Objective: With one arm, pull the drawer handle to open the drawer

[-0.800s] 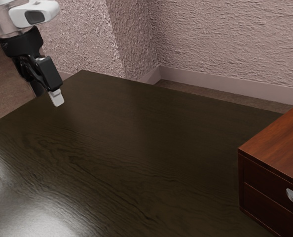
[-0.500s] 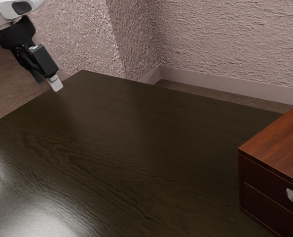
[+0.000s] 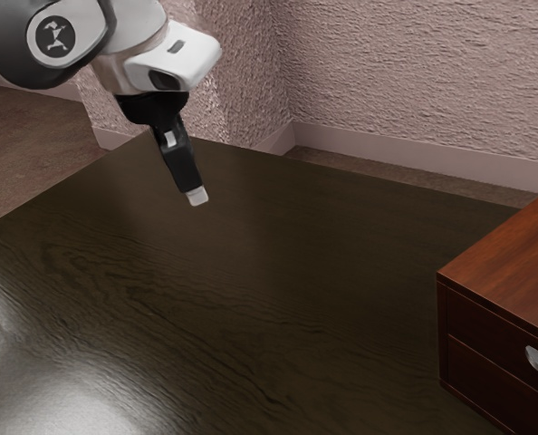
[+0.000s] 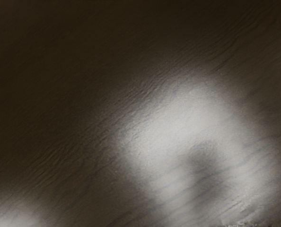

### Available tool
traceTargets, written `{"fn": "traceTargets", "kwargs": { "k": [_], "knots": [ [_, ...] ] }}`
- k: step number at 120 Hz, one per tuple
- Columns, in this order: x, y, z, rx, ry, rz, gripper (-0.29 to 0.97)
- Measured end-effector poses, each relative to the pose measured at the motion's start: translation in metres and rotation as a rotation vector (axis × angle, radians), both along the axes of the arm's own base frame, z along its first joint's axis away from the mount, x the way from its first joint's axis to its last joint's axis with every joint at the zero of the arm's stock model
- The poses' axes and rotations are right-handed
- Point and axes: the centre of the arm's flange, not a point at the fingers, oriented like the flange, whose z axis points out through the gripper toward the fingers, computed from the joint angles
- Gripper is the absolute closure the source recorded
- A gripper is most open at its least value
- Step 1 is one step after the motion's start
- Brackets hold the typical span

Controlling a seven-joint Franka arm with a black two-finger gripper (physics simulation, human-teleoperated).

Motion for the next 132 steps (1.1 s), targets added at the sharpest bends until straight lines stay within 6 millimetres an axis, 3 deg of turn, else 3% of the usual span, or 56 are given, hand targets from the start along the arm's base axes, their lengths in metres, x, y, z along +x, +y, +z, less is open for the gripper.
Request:
{"fn": "traceTargets", "kwargs": {
  "k": [24,45,63,114,132],
  "knots": [
    [-0.003,-0.012,-0.038,0.050,-0.019,-0.135,0.00],
    [-0.023,-0.074,-0.063,0.071,-0.072,-0.338,0.00],
    [-0.032,-0.106,-0.083,0.082,-0.112,-0.456,0.00],
    [-0.053,-0.182,-0.097,0.110,-0.213,-0.695,0.00],
    [-0.070,-0.215,-0.108,0.116,-0.213,-0.787,0.00]
  ]
}}
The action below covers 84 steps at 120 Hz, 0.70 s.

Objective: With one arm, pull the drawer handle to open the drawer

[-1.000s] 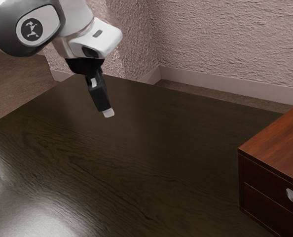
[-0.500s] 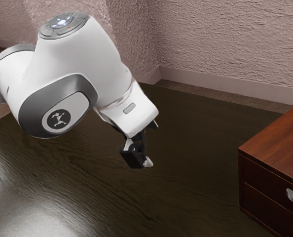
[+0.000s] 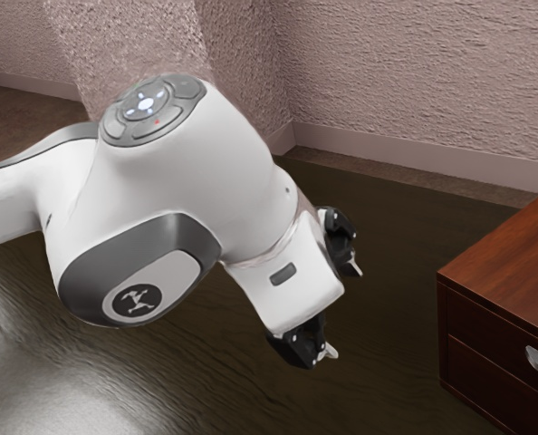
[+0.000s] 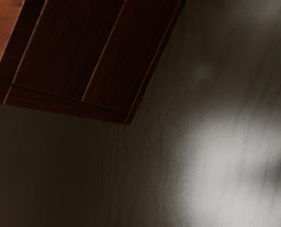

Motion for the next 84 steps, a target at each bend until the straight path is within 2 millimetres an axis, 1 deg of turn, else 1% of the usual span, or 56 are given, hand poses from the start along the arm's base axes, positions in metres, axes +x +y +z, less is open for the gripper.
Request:
{"fn": "traceTargets", "kwargs": {
  "k": [9,20,30,46,69,84],
  "knots": [
    [-0.010,-0.017,-0.001,0.008,-0.006,-0.047,0.00],
    [-0.018,-0.032,-0.003,0.016,-0.007,-0.090,0.00],
    [-0.019,-0.041,-0.008,0.022,-0.003,-0.114,0.00],
    [-0.021,-0.062,-0.019,0.030,0.001,-0.159,0.00],
    [-0.029,-0.091,-0.022,0.029,-0.016,-0.221,0.00],
    [-0.028,-0.109,-0.032,0.029,-0.011,-0.253,0.00]
  ]
}}
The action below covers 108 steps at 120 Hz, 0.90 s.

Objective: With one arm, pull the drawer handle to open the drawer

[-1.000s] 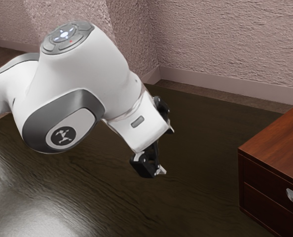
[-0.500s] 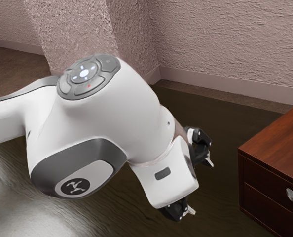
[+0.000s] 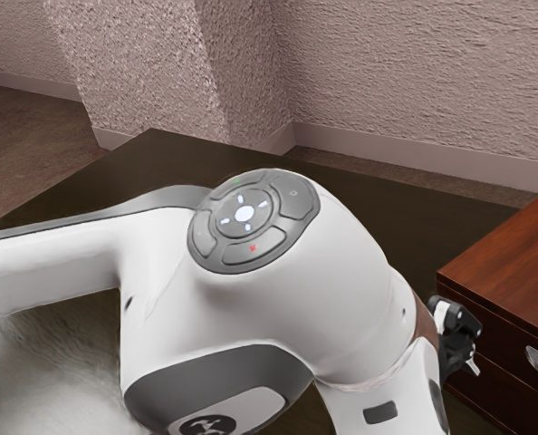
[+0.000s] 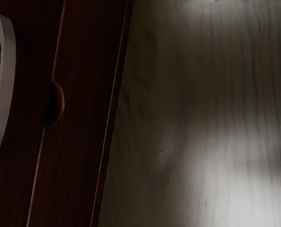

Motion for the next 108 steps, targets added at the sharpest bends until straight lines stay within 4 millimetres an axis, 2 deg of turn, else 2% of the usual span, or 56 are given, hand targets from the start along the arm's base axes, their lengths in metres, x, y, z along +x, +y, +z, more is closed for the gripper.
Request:
{"fn": "traceTargets", "kwargs": {
  "k": [23,57,76,108],
  "knots": [
    [0.005,-0.017,-0.013,-0.007,0.002,-0.029,0.00],
    [0.017,-0.049,-0.007,-0.043,-0.017,-0.078,0.00],
    [0.024,-0.051,0.001,-0.047,-0.039,-0.081,0.00],
    [0.039,-0.045,-0.009,-0.019,-0.043,-0.071,0.00]
  ]
}}
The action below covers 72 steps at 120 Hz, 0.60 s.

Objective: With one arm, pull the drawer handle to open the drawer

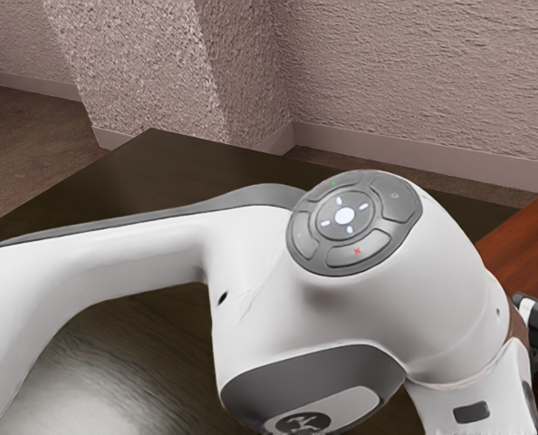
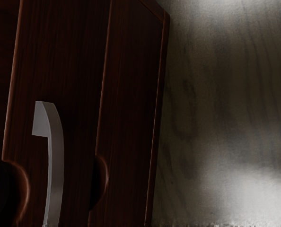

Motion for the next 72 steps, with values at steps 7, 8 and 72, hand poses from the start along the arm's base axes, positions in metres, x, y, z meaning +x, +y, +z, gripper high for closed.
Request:
{"fn": "traceTargets", "kwargs": {
  "k": [7,8,72],
  "knots": [
    [0.002,0.003,-0.001,0.005,-0.001,0.004,0.00],
    [0.002,0.003,-0.001,0.006,-0.001,0.005,0.00],
    [0.013,0.019,-0.006,0.022,-0.001,0.034,0.00]
  ]
}}
